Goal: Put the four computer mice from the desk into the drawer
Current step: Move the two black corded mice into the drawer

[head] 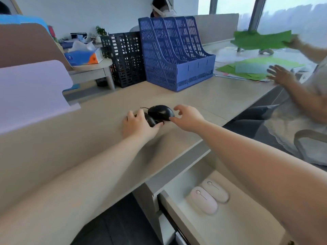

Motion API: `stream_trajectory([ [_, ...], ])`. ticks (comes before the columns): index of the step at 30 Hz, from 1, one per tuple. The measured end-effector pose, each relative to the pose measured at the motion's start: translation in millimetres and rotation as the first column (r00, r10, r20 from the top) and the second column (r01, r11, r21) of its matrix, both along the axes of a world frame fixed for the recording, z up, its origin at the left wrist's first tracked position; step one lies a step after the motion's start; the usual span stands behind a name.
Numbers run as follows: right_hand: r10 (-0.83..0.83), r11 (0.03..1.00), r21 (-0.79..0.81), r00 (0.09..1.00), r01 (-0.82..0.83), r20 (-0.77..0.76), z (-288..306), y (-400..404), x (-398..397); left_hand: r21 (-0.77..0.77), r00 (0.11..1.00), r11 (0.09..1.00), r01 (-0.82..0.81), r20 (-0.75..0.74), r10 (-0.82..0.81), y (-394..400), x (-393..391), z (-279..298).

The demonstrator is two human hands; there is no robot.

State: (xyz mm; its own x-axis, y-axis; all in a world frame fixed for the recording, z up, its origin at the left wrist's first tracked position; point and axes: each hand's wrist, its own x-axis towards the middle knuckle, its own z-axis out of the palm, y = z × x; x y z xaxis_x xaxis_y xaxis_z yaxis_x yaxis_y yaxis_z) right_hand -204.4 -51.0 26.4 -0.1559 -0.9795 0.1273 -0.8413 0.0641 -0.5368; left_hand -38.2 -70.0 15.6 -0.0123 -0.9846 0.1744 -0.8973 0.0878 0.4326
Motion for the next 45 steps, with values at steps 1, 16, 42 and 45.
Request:
stream_trajectory([
  [1, 0.013, 1.0, 0.003, 1.0, -0.013, 0.007, -1, -10, 5, 0.038, 1.0, 0.999, -0.007, 0.01, 0.007, -8, 5, -3],
  [16, 0.005, 0.998, 0.059, 1.0, -0.004, -0.018, -17, -81, 27, 0.177, 0.99, 0.974, 0.139, -0.039, -0.134, -56, 26, -20],
  [42, -0.14, 0.99, 0.047, 0.984, 0.135, 0.107, -10, -17, -11, 0.433, 0.977, 0.89, 0.143, 0.085, -0.198, -18, -10, 15],
  [45, -0.14, 0.99, 0.038, 0.982, 0.136, 0.126, -8, -7, -12, 0.422, 0.975, 0.892, 0.165, 0.066, -0.211, -8, -13, 16],
])
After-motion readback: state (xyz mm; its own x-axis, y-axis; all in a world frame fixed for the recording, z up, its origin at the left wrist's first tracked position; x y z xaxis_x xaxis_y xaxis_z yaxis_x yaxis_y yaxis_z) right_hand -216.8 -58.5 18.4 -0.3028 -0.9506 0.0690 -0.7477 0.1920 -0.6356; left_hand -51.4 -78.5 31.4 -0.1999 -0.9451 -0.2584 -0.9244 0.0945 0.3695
